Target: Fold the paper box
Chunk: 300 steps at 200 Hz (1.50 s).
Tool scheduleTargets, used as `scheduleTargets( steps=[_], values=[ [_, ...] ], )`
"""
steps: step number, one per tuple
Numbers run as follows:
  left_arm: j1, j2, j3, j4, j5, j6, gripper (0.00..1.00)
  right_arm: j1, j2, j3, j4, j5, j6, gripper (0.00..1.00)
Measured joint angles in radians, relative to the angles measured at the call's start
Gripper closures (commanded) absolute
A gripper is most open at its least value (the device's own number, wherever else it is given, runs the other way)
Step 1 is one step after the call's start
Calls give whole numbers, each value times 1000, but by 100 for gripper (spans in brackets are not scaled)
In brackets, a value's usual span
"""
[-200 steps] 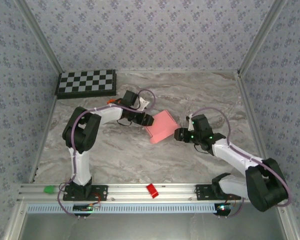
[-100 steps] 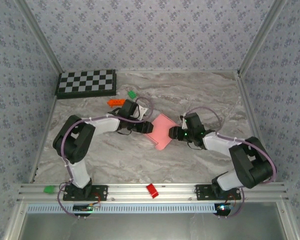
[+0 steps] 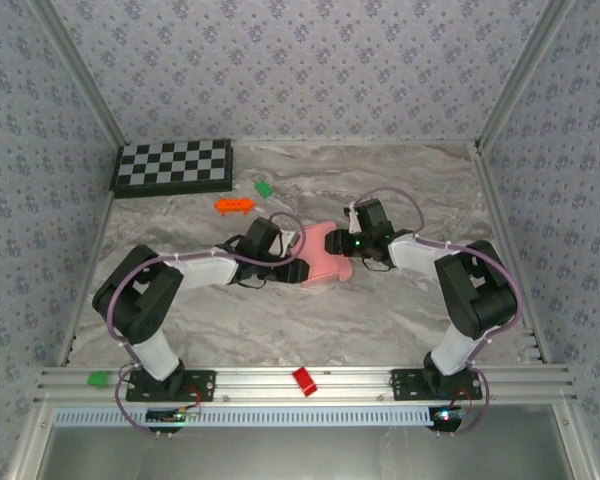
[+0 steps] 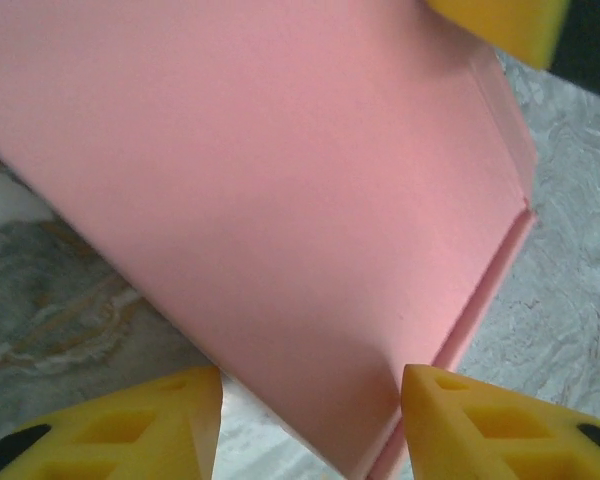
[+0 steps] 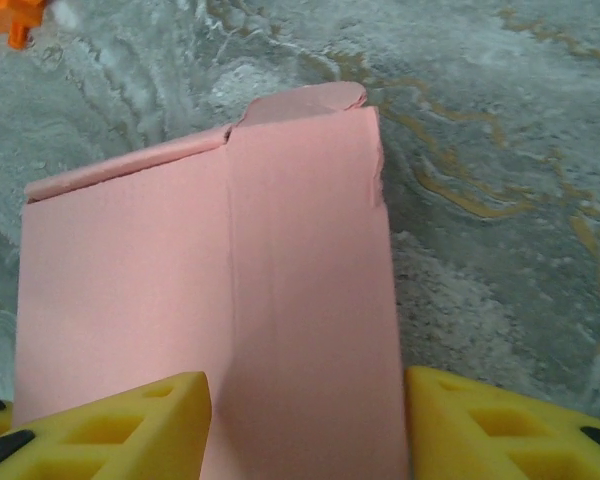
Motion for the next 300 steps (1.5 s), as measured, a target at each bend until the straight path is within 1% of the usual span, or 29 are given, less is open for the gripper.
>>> scheduleTargets(
  steps=[17,46,79,97,128,151,163,175,233,277,300],
  values=[
    [-1,-37,-14,-6,-48,-9,43,-3,0,5,-17,-11,-5,41],
    [19,-77,-17,-7,-97,-11,42,-21,-18,-20,-16,-37,-5,35],
    [41,-61,-6,-22,-103,-10,42,-36,-67,-88,12,-105,-1,33],
    [52,-29,18,-30,-97,-11,44,-38,-68,-100,28,-145,-1,33],
    [66,20,55,-30,-71,-11,50,-38,-60,-103,52,-191,-1,35],
    [75,36,64,-29,-56,-11,58,-38,-36,-103,68,-215,3,37],
    [80,41,67,-29,-45,-10,60,-38,-26,-103,75,-228,5,38],
    [85,45,72,-29,-36,-10,61,-38,-19,-103,79,-237,7,38],
    [100,55,76,-19,-18,-10,64,-45,-8,-98,103,-274,11,47],
    [112,83,81,37,27,-12,64,-56,-18,-111,144,-286,16,47],
    [114,101,83,75,59,-14,61,-56,-57,-129,154,-288,19,47]
  ],
)
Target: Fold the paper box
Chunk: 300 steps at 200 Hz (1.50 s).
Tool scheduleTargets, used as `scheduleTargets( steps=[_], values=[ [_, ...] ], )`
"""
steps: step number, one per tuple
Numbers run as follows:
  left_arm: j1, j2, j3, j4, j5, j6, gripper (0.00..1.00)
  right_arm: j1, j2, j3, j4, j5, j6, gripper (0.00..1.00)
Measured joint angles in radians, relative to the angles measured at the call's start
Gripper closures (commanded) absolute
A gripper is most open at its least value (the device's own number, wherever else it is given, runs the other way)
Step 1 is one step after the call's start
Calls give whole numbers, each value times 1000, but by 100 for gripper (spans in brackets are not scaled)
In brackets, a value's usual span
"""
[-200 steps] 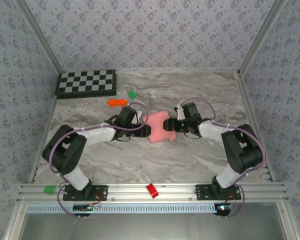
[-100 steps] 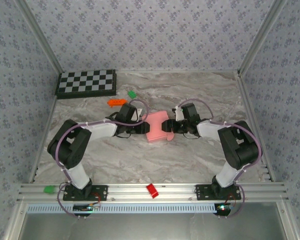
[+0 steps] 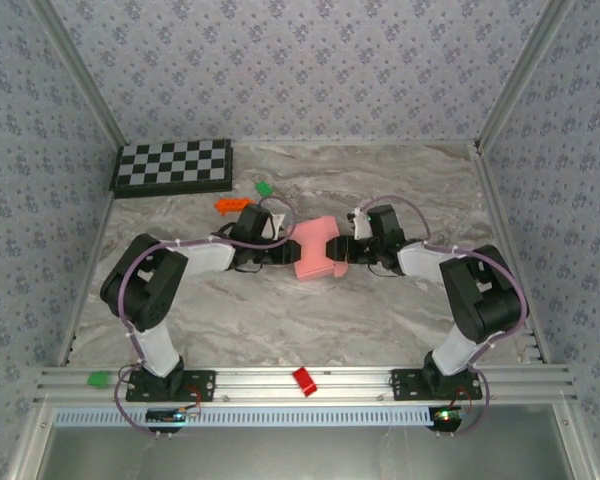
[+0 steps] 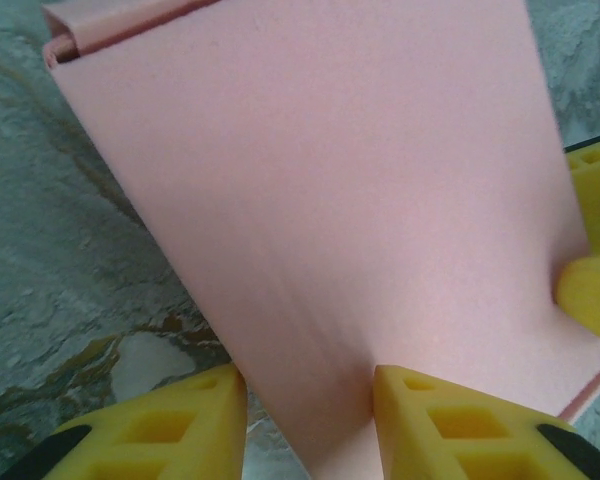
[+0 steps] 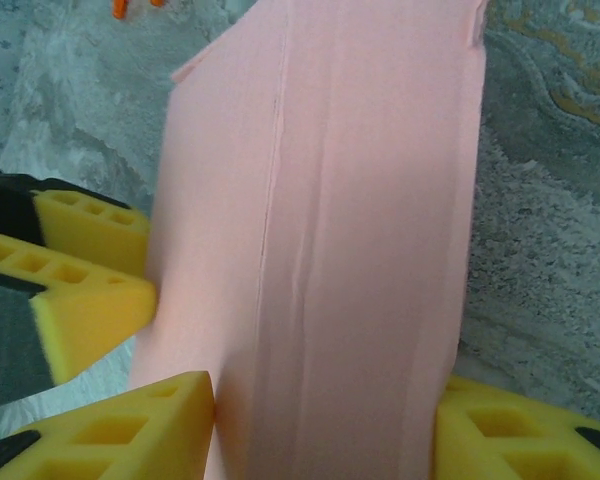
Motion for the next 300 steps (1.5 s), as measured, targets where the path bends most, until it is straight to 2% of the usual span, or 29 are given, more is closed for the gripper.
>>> scheduleTargets(
  steps=[68,147,201,258,300],
  values=[
    [0,25,5,45,12,-11,56,37,-125,-5,3,19,-14,47],
    [-1,25,-6,37,-98,-18,54,128,-137,55,-31,19,-45,45],
    [2,4,-8,5,-165,-18,54,156,-137,87,-86,33,-55,44],
    [24,-10,37,-71,-207,1,54,160,-224,89,-165,224,-58,44],
    [26,-66,68,-144,-280,29,49,146,-311,56,-229,386,-57,44]
  ],
)
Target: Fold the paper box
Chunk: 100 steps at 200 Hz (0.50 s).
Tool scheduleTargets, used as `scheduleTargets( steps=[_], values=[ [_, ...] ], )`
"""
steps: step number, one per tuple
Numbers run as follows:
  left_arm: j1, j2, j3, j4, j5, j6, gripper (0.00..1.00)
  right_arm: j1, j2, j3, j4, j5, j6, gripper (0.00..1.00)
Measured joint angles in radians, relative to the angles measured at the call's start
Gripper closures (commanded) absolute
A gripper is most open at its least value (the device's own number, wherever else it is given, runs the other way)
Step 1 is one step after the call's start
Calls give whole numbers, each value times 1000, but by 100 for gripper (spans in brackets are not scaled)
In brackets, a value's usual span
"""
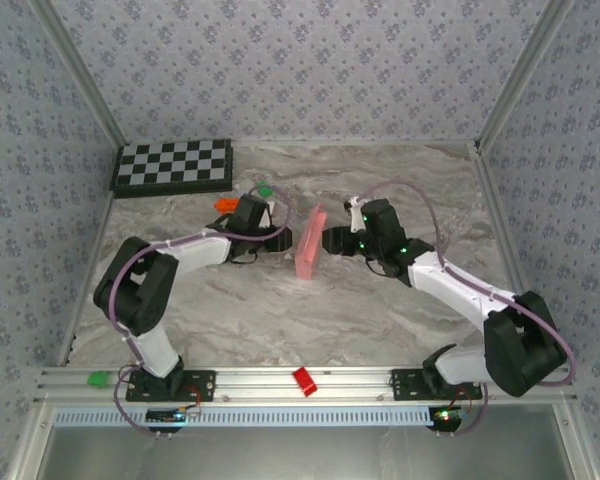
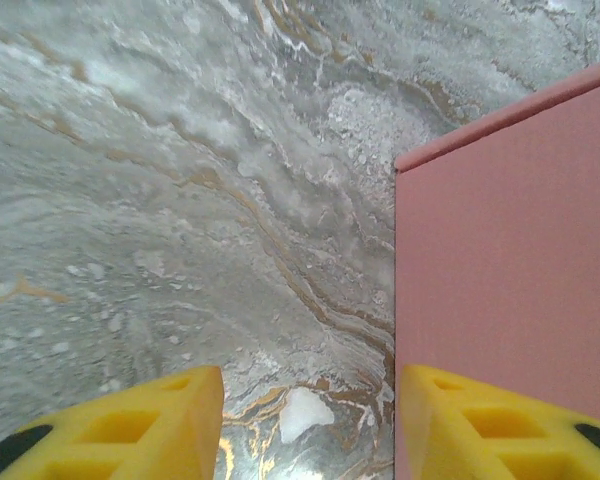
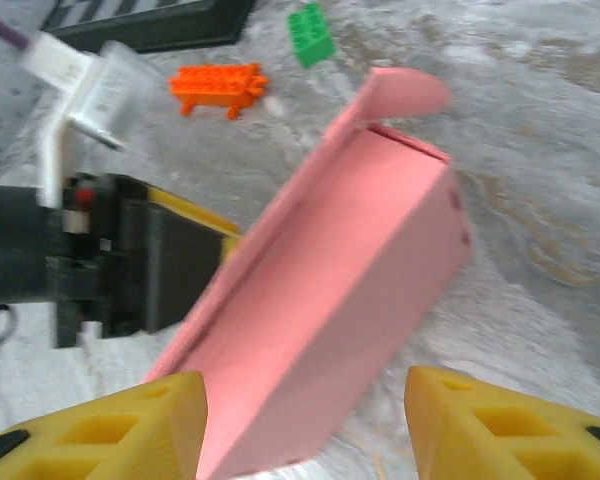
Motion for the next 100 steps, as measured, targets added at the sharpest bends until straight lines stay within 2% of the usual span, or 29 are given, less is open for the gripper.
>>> scheduleTargets(
  steps=[35,63,100],
  values=[
    [-9,-98,24,-70,-74,29,36,-66,-43,-68,-67,66,0,43],
    [-56,-146,89,-121,-126,63,26,-106,-56,-110,-103,80,0,43],
    [-136,-126,217,-217,-174,107,22,-129,-67,-140,-119,83,0,43]
  ],
)
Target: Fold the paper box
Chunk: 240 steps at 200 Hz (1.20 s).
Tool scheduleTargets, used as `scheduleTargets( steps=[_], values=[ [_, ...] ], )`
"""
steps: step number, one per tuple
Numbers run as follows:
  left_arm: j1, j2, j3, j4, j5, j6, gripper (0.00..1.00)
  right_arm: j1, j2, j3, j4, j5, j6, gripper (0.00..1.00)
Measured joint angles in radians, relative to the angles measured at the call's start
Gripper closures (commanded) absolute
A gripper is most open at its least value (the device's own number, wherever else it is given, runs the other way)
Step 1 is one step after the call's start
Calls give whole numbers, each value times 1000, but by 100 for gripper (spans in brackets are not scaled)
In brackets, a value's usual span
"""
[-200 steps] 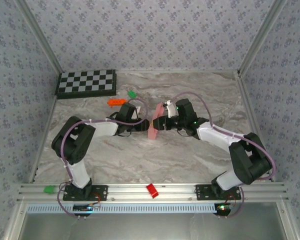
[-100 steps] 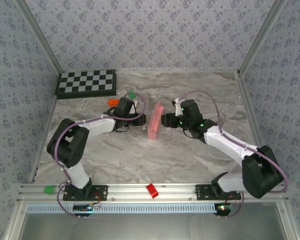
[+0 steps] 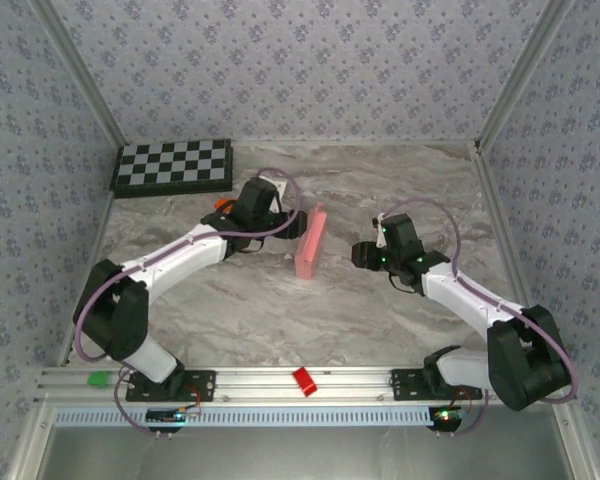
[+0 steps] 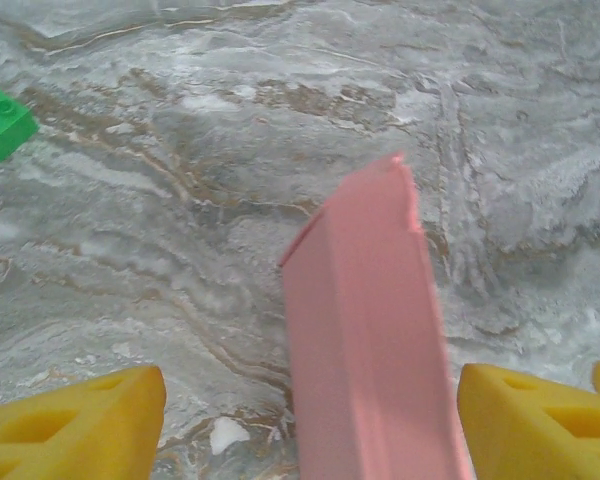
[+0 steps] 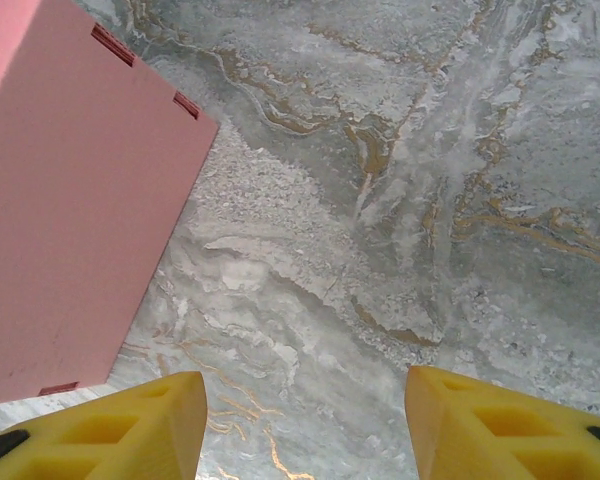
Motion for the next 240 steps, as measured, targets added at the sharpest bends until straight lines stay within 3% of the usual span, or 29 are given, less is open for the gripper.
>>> scheduleTargets(
  steps=[56,93,204,240],
  values=[
    [-77,184,213,-167,-72,58,24,-14,-31,-25,1,0,0,44],
    [-115,267,267,-253,-105,105,28,-24,-51,-59,2,0,1,43],
    [-150,365,380,-386,-165,233,49,-48,-52,-74,25,-6,12,43],
    [-150,365,381,-399,-176,288,50,-51,-52,-80,24,-11,12,43]
  ],
)
